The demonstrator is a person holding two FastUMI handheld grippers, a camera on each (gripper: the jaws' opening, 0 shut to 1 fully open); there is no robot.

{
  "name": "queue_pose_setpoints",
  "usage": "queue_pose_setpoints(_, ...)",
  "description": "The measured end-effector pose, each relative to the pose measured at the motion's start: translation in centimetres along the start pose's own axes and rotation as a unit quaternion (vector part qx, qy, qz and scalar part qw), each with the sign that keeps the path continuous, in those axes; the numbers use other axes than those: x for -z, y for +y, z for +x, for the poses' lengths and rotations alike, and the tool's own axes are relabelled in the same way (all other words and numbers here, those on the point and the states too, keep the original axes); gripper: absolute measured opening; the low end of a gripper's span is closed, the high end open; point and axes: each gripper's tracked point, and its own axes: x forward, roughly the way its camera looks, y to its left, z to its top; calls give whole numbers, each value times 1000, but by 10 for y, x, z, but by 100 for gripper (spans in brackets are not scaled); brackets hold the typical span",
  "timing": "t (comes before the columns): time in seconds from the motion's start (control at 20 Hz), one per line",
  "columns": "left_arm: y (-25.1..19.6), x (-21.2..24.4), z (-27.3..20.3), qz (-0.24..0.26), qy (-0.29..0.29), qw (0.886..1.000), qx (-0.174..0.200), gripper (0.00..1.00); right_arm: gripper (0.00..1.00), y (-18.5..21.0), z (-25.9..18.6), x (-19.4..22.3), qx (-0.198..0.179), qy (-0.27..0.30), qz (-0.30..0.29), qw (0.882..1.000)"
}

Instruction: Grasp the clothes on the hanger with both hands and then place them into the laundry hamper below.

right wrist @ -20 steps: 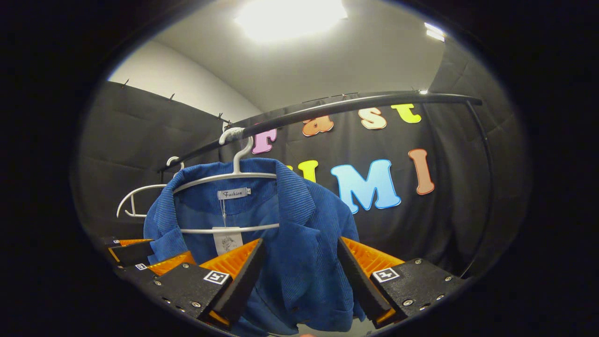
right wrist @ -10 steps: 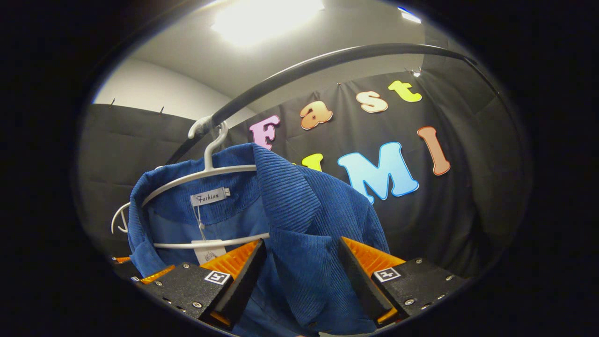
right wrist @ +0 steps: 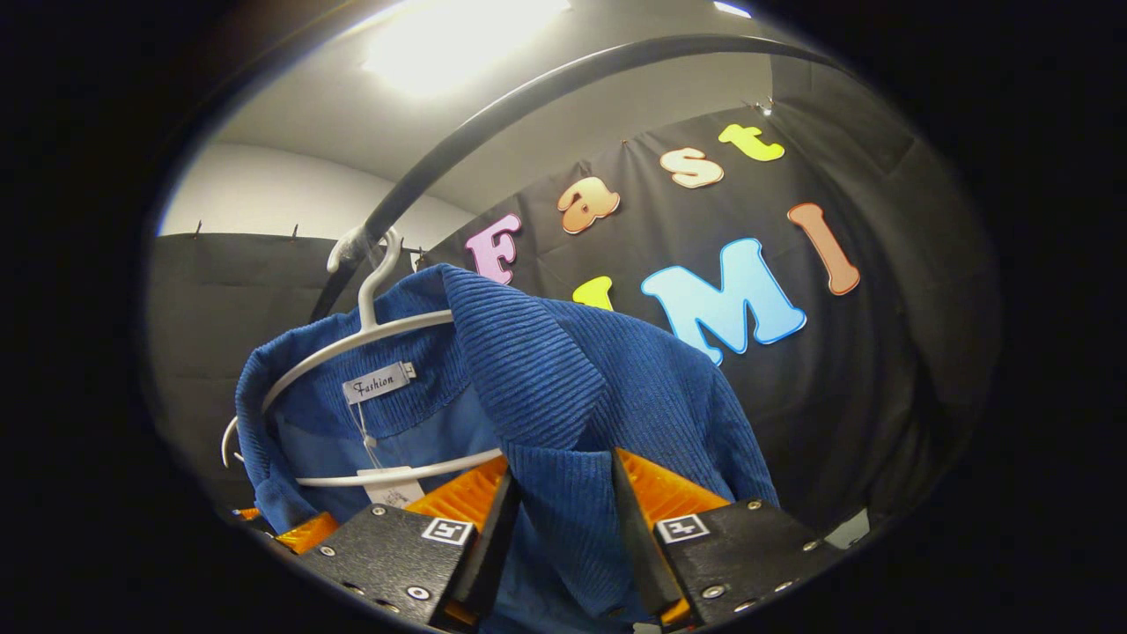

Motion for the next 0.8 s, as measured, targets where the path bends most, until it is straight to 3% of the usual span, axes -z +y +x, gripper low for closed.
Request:
queue_pose_setpoints(0.05,0,0,1,0,2,1000,5,76,48,-2,1,0,-1,1,9,1000)
queue_pose_setpoints(0.1,2,0,-2,1,1,1000,2,70,41,-6,2,-1,6,1,20,1000)
queue_pose_setpoints(0.15,2,-1,0,-4,1,1000,6,64,22,-11,2,-4,11,-2,32,999)
queue_pose_setpoints(0.25,1,-1,1,-9,4,1000,16,53,11,-7,1,-4,-1,-2,51,999)
queue_pose_setpoints(0.3,10,-2,0,-4,0,1000,2,52,9,-7,-1,-4,-8,-2,55,998)
queue_pose_setpoints(0.35,22,-7,-6,-1,-5,1000,-19,28,7,-8,-2,-7,-12,-5,59,998)
queue_pose_setpoints(0.4,20,-8,-1,-7,-7,1000,-10,4,7,-10,-3,-11,-14,-10,64,998)
queue_pose_setpoints(0.45,20,-8,-3,-14,-4,1000,-9,13,7,-13,-4,-15,-14,-16,68,997)
queue_pose_setpoints(0.5,19,-11,-4,-20,-2,1000,0,0,7,-17,-2,-19,-12,-23,72,997)
queue_pose_setpoints(0.55,22,-13,-6,-22,-3,1000,4,7,7,-21,-2,-24,-9,-28,79,996)
queue_pose_setpoints(0.65,33,-26,-8,-23,-16,1000,1,1,7,-31,-3,-34,-3,-41,96,995)
queue_pose_setpoints(0.8,44,-45,-17,-26,-30,999,-2,2,6,-45,-3,-52,6,-60,117,991)
